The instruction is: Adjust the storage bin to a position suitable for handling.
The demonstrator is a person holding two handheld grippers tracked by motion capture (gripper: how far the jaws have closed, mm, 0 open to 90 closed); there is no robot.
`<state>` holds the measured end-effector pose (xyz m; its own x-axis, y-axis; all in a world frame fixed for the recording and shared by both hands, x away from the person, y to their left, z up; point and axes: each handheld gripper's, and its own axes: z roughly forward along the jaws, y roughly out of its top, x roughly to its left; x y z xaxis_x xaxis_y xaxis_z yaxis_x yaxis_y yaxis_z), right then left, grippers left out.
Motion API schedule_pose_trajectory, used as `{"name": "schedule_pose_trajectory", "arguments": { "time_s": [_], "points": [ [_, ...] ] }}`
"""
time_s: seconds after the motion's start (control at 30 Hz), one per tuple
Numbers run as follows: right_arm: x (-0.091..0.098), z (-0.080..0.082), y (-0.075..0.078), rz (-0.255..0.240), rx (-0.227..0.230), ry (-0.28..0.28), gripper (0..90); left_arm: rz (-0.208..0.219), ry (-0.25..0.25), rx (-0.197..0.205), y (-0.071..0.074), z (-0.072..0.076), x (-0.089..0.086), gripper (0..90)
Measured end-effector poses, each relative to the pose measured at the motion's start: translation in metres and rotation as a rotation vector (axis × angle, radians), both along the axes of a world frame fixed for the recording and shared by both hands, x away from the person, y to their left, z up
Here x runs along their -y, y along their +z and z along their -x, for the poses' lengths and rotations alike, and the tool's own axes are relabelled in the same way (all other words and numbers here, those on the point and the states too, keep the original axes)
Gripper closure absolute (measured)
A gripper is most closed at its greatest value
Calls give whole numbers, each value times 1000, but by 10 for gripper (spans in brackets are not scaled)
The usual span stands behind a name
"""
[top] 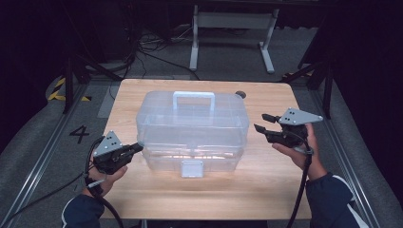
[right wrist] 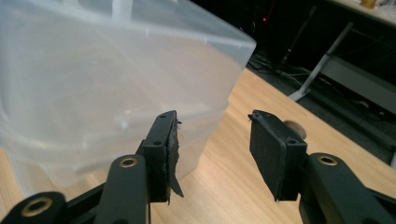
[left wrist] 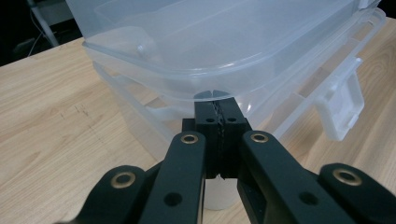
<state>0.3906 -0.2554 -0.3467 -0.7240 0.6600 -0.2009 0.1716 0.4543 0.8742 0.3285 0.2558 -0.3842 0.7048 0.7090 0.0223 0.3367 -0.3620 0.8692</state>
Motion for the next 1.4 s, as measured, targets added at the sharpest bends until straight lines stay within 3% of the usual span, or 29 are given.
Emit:
{"name": "schedule_pose_trajectory", "arguments": {
  "time_s": [0.23, 0.43, 0.67, 0.87, 1.17, 1.4],
  "points": [
    [4, 1, -25, 4, -41, -4, 505, -5, 2, 10, 3, -3, 1, 898],
    [-5, 1, -44, 15, -62, 20, 452, -7, 0, 19, 8, -5, 3, 898],
    [-17, 6, -47, -22, -12, 35, 425, -19, 4, 32, 12, -6, 5, 898],
    [-21, 9, -44, -84, 45, 27, 502, -19, -1, 34, 11, -6, 5, 898],
    [-26, 13, -42, -86, 99, 10, 559, -20, 0, 52, 14, -5, 4, 896],
    [-27, 13, -38, -119, 137, -12, 594, -40, 33, 43, 9, 1, 0, 869]
  ]
}}
